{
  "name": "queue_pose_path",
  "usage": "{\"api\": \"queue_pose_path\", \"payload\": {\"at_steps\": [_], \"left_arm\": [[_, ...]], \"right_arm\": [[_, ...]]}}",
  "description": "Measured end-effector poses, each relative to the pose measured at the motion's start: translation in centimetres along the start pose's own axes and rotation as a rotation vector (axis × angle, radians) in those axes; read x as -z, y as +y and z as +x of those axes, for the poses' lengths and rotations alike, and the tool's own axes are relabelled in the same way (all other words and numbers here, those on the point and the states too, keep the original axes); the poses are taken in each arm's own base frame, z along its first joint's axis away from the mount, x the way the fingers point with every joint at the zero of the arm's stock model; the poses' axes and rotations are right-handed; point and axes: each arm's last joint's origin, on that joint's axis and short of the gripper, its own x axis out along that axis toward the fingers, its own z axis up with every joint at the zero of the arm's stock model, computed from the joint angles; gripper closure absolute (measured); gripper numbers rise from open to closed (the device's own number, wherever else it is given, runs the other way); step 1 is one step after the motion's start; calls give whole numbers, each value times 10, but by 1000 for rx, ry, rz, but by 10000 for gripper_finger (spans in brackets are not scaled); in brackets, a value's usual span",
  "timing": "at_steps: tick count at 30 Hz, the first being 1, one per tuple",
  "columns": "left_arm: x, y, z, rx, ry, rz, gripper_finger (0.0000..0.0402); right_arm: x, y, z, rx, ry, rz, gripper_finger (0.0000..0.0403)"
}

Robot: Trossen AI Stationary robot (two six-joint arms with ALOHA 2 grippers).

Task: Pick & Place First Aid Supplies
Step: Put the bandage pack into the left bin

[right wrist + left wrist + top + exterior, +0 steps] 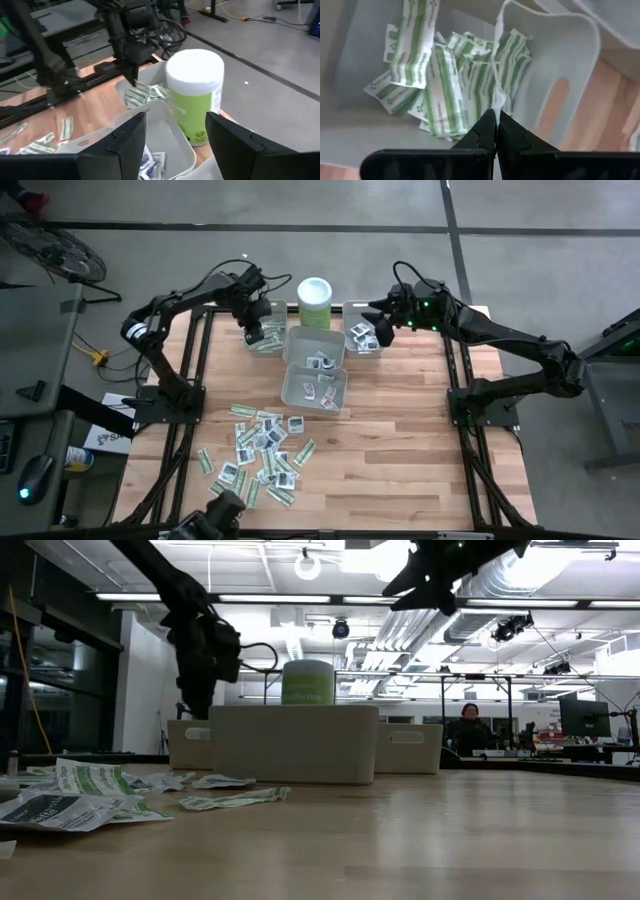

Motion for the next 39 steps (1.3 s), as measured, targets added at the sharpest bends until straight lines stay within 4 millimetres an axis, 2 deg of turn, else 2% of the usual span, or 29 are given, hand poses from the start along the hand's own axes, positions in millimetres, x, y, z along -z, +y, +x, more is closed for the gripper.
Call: {"api": "queue_pose_path", "payload": {"at_steps": [6,11,14,20,23,28,34,39], "left_arm": [[-7,5,-2,-51,24,38,401],[-4,5,-2,-52,60,113,396],[-5,5,-2,-56,59,127,367],[-5,6,-2,-78,62,124,275],[-3,6,-4,-136,98,42,249],[3,-4,-22,-138,75,-81,252],[13,-33,-44,-92,93,-283,277],[26,-55,-46,-75,156,-419,288]], "right_arm": [[2,-1,0,28,23,7,203],[5,-1,0,32,45,33,204],[5,-1,0,33,52,36,204],[6,-1,0,21,57,52,204],[8,0,0,4,81,56,204],[14,0,-1,-13,146,66,204],[19,7,-1,-28,195,100,204],[25,11,-3,3,239,150,204]]}}
